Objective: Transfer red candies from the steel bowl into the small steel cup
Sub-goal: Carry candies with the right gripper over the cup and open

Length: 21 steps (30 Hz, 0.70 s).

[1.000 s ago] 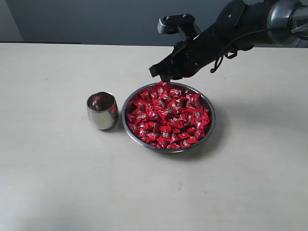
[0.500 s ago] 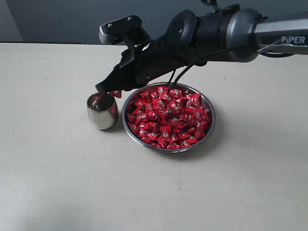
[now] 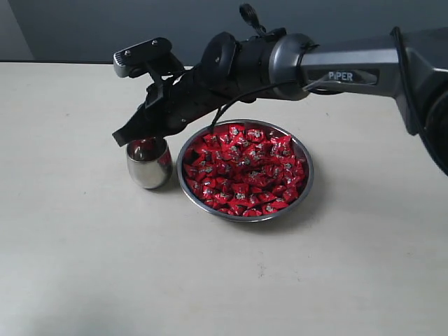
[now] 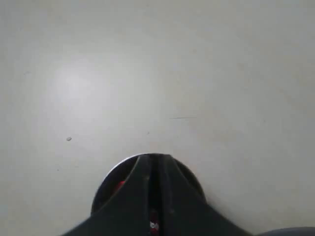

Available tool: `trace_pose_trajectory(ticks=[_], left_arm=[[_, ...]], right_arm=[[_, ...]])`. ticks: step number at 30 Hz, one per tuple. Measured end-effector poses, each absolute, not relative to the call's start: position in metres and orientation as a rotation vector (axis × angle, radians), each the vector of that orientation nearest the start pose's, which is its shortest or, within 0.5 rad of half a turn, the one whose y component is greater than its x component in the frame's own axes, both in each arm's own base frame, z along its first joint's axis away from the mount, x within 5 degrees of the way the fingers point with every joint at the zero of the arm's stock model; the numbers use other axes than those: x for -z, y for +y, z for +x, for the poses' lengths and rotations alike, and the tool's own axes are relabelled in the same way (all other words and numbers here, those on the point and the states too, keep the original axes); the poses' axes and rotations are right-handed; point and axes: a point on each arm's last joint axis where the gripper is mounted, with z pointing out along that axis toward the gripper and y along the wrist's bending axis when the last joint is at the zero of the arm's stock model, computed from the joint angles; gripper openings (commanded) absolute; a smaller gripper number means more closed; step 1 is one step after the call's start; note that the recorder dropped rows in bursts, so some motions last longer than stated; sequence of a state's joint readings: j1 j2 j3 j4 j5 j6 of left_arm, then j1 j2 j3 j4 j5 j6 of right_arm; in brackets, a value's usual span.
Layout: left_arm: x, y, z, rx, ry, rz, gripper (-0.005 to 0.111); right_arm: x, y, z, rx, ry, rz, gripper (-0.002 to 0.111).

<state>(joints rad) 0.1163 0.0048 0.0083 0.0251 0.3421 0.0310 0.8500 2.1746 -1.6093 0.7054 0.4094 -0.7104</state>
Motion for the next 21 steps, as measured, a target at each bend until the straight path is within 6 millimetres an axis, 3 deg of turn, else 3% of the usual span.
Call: trace_pose_trajectory(ticks=[2, 6, 8, 13, 21], left_arm=[[-0.179, 0.007, 0.053, -0.128, 1.840, -0.063, 0.000], [-0.179, 0.007, 0.053, -0.128, 1.840, -0.063, 0.000], [-0.179, 0.007, 0.053, -0.128, 1.840, -0.063, 0.000], [-0.179, 0.007, 0.053, -0.128, 1.840, -0.063, 0.000], [-0.179, 0.007, 0.053, -0.128, 1.840, -0.063, 0.000]], right_arm=[[-0.170, 0.382, 0.304, -0.674, 2.148, -1.187, 0.007], [-0.166, 0.381, 0.304, -0.649, 2.144, -1.223, 0.035], [-0.166, 0.381, 0.305, -0.646, 2.140, -1.226, 0.043], [-0.176, 0.380, 0.303, -0.649, 2.122, -1.232, 0.038], [-0.225, 0.360, 0.292, -0.572, 2.136, -1.302, 0.037]])
